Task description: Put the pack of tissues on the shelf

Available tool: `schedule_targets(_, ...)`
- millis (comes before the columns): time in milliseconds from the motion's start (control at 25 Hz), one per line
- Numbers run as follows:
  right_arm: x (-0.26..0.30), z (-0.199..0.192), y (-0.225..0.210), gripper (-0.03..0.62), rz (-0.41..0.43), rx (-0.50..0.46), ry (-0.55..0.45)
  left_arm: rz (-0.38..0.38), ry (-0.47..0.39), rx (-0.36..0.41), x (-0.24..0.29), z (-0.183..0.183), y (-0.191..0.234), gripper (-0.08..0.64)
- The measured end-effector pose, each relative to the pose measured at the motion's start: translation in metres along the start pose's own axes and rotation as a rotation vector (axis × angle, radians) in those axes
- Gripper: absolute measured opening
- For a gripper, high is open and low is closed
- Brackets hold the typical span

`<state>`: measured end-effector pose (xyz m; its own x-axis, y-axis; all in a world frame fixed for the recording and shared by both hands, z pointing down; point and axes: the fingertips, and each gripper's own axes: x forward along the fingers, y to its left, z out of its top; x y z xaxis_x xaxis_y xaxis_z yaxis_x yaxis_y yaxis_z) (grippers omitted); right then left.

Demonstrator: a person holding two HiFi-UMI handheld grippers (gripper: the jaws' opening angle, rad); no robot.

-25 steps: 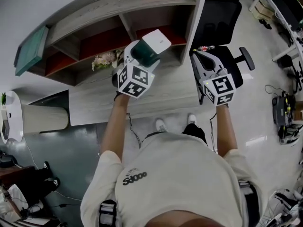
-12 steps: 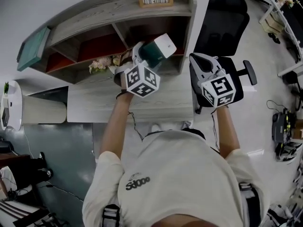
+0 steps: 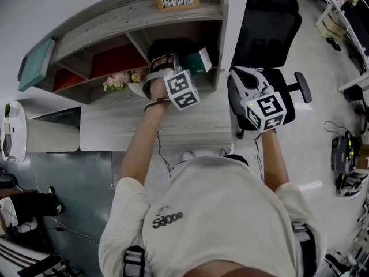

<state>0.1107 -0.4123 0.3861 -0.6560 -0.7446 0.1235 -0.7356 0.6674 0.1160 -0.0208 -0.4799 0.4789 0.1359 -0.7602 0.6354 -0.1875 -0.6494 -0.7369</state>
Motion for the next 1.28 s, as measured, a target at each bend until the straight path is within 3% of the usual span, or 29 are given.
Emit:
schedule_targets(280, -0.002, -0.011, -0.010, 0.006, -0.019, 0.024, 0.015, 0.068, 0.114, 0.110, 0.022, -0.006, 0.010, 0.417)
schedule_targets(440, 0.000, -0.017, -0.010, 0.006, -0.014, 0.038, 0.025, 0.068, 0.157, 0.170, 0.034, -0.009, 0.005, 0.420)
schedule_targets(680, 0.004, -0.023, -0.012, 0.006, -0.010, 0.047, 0.041, 0.122, 0.155, 0.197, 0.040, -0.006, 0.001, 0.420)
schedule_targets(920, 0.010, -0.026, -0.013, 0.006, -0.005, 0.051, 0.059, 0.229, 0.144, 0.215, 0.041, -0.007, 0.002, 0.455)
schedule_targets(1280, 0.021, -0.032, -0.009, 0.006, 0.016, 0.061, 0.079, 0.270, 0.127, 0.232, 0.042, -0.007, -0.003, 0.486)
